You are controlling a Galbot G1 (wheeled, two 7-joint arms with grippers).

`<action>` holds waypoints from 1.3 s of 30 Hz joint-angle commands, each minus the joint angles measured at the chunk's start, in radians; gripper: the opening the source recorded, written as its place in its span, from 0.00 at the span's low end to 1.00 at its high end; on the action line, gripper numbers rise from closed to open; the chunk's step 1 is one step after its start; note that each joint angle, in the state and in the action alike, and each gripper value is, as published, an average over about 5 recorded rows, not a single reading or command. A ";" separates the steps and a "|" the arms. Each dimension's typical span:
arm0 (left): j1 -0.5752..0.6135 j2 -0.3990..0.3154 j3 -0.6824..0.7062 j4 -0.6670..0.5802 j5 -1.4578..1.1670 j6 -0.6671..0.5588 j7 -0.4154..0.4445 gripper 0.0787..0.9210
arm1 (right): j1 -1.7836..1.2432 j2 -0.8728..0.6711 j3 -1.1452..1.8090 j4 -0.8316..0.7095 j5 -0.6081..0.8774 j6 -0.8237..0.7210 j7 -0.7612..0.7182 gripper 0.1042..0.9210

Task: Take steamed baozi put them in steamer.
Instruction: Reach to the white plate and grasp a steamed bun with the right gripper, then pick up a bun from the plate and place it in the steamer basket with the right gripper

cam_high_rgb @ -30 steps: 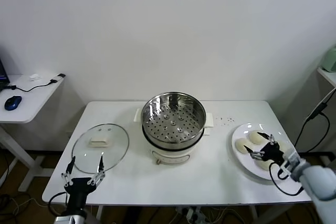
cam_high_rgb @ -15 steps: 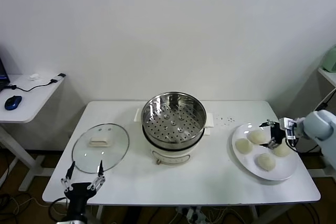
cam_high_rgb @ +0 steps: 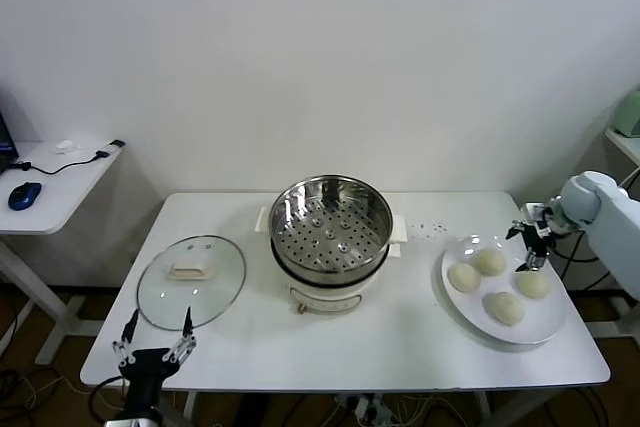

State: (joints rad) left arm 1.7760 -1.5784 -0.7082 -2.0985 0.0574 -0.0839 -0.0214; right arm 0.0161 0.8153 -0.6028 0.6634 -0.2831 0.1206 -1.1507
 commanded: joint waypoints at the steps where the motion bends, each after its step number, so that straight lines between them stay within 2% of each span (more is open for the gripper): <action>1: 0.000 0.002 -0.004 0.005 0.000 0.001 -0.001 0.88 | 0.062 0.123 -0.042 -0.161 -0.047 0.032 -0.030 0.88; 9: -0.004 0.005 -0.003 0.015 0.004 0.003 -0.001 0.88 | 0.021 0.173 0.003 -0.213 -0.092 0.041 -0.027 0.88; 16: -0.003 0.007 -0.003 0.019 0.008 0.003 0.000 0.88 | 0.011 0.241 0.157 -0.333 -0.271 0.093 -0.015 0.88; 21: 0.001 0.008 -0.004 0.021 0.010 0.000 0.000 0.88 | 0.009 0.261 0.192 -0.359 -0.307 0.100 -0.010 0.87; 28: 0.005 0.008 -0.003 0.023 0.015 -0.003 0.000 0.88 | 0.009 0.274 0.223 -0.377 -0.329 0.105 -0.016 0.74; 39: 0.019 0.009 -0.001 0.027 0.018 -0.012 -0.001 0.88 | 0.020 0.270 0.242 -0.368 -0.321 0.119 -0.038 0.62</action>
State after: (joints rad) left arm 1.7930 -1.5704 -0.7097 -2.0712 0.0746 -0.0956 -0.0221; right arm 0.0373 1.0702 -0.3886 0.3164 -0.5786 0.2392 -1.1884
